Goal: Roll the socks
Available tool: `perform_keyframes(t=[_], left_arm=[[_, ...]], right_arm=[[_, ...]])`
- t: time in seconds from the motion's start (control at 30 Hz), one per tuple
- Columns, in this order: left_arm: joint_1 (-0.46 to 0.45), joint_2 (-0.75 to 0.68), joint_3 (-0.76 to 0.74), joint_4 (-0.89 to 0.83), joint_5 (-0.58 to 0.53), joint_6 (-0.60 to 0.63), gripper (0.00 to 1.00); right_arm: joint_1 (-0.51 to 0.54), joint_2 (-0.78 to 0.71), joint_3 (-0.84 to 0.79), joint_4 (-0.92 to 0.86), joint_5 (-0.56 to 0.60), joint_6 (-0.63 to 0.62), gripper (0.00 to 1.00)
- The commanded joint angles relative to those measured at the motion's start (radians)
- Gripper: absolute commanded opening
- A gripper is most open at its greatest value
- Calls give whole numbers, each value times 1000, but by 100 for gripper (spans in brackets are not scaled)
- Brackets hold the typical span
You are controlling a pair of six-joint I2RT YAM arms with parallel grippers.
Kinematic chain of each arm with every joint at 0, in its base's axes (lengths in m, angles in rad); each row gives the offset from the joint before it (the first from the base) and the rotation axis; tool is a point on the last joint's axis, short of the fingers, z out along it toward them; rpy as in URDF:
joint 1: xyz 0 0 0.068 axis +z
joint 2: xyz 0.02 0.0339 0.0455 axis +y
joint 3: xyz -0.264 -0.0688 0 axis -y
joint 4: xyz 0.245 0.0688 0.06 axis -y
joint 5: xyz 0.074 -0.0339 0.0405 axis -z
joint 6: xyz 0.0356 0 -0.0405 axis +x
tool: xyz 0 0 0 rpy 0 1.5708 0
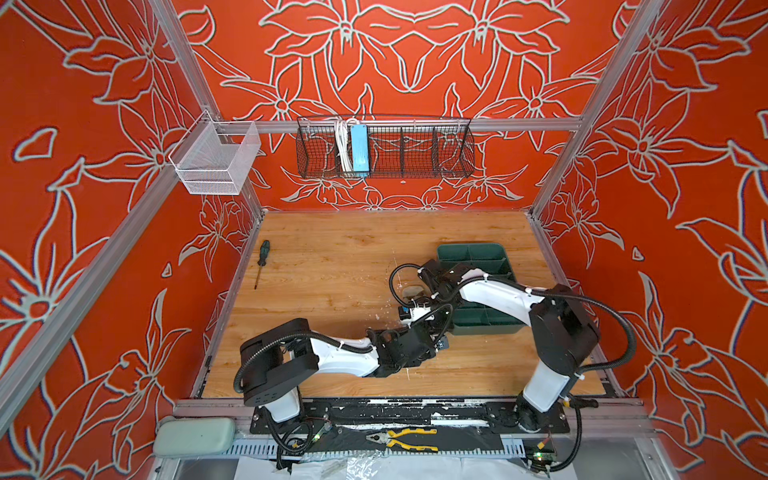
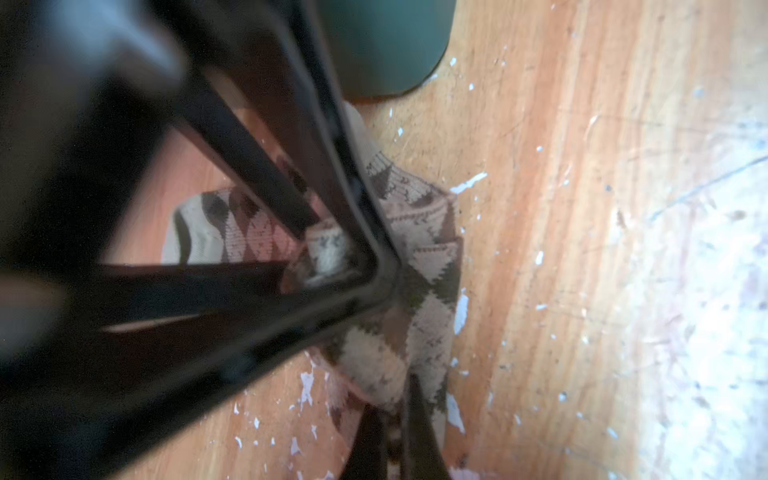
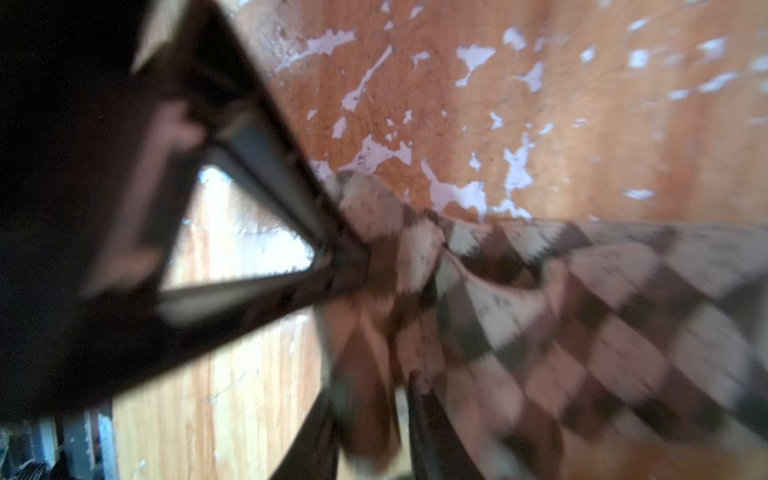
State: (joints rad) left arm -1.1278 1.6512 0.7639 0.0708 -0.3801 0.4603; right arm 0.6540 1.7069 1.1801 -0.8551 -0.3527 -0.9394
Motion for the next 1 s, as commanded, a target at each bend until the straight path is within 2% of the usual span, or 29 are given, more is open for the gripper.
perform_keyframes(t=[0.0, 0.13, 0.23, 0.33, 0.37, 0.43, 0.5, 0.57, 0.63, 0.7, 0.83, 0.97], left_arm=[[19, 23, 33, -174, 53, -17, 0], [49, 48, 103, -305, 134, -14, 0], [84, 75, 182, -427, 217, -37, 0], [131, 115, 265, -550, 355, -67, 0], [151, 140, 303, -605, 423, -70, 0], [179, 184, 362, -676, 481, -97, 0], [210, 228, 415, -732, 517, -118, 0], [247, 258, 456, -765, 586, -134, 0], [284, 285, 495, -795, 654, -148, 0], [321, 308, 531, -826, 717, -156, 0], [376, 363, 604, -900, 809, -151, 0], [405, 445, 699, -1006, 864, -121, 0]], right_arm=[[-24, -132, -21, -13, 6, -17, 30], [-90, -320, -66, 86, 87, 57, 31], [-162, -504, -154, 299, 176, 155, 32], [-184, -683, -293, 599, 293, 258, 33], [-185, -740, -342, 700, 316, 278, 37], [-185, -830, -402, 777, 272, 279, 40], [-185, -900, -412, 688, 119, 187, 40], [-178, -934, -394, 509, -38, 91, 40], [-148, -944, -372, 315, -123, 5, 44], [-73, -945, -381, 207, -47, -45, 51], [120, -952, -444, 158, 250, -111, 60], [234, -907, -535, 318, 302, -101, 66]])
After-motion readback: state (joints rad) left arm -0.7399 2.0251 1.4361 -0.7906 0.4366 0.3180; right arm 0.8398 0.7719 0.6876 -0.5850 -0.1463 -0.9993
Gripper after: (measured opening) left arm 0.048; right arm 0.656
